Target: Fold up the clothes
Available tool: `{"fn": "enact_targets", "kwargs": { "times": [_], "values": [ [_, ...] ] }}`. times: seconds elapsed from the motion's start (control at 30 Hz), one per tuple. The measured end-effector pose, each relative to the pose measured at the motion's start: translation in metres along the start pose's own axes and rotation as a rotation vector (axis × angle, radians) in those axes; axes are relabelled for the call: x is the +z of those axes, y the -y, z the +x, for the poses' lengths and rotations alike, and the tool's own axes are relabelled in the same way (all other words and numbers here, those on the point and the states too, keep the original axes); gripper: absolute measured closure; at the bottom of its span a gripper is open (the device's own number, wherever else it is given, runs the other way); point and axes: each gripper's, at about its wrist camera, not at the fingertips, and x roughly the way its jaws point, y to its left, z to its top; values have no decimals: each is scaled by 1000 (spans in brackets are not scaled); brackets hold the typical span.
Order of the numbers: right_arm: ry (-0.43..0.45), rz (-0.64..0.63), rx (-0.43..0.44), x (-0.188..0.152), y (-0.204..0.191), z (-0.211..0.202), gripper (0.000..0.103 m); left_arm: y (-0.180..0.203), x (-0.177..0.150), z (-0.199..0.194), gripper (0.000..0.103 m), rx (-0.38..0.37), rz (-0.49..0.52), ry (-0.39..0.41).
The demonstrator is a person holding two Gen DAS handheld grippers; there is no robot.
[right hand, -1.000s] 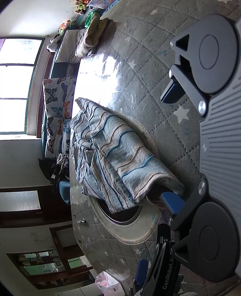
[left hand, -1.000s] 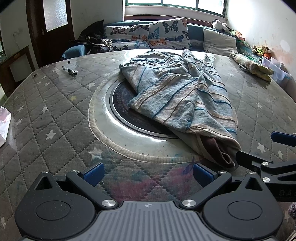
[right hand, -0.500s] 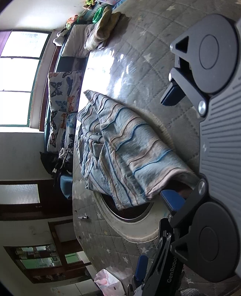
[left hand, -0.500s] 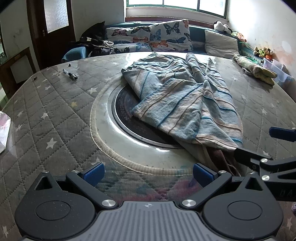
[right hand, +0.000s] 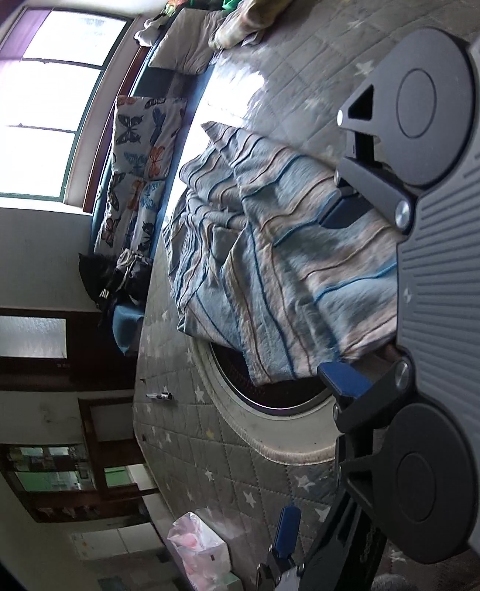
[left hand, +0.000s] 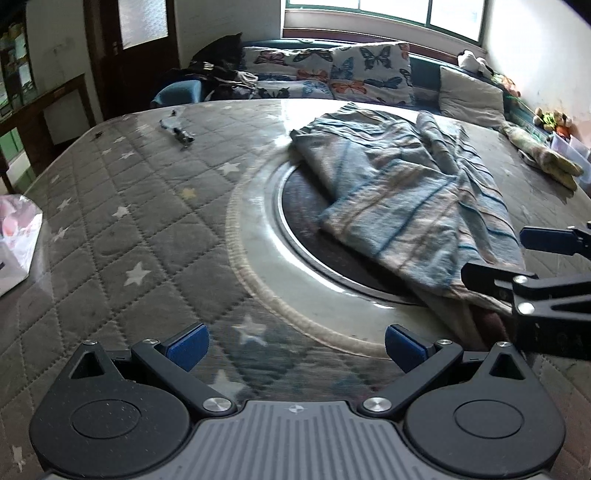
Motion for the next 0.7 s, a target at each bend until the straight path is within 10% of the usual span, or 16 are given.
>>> {"fn": "enact_targets", "kwargs": {
  "times": [0.5, 0.7],
  "values": [
    [-48, -175, 105, 26, -44, 48, 55, -42, 10, 0, 0, 35, -109, 24],
    [-73, -253, 70, 22, -59, 60, 83, -41, 11, 3, 0, 29, -108, 21]
  ]
}}
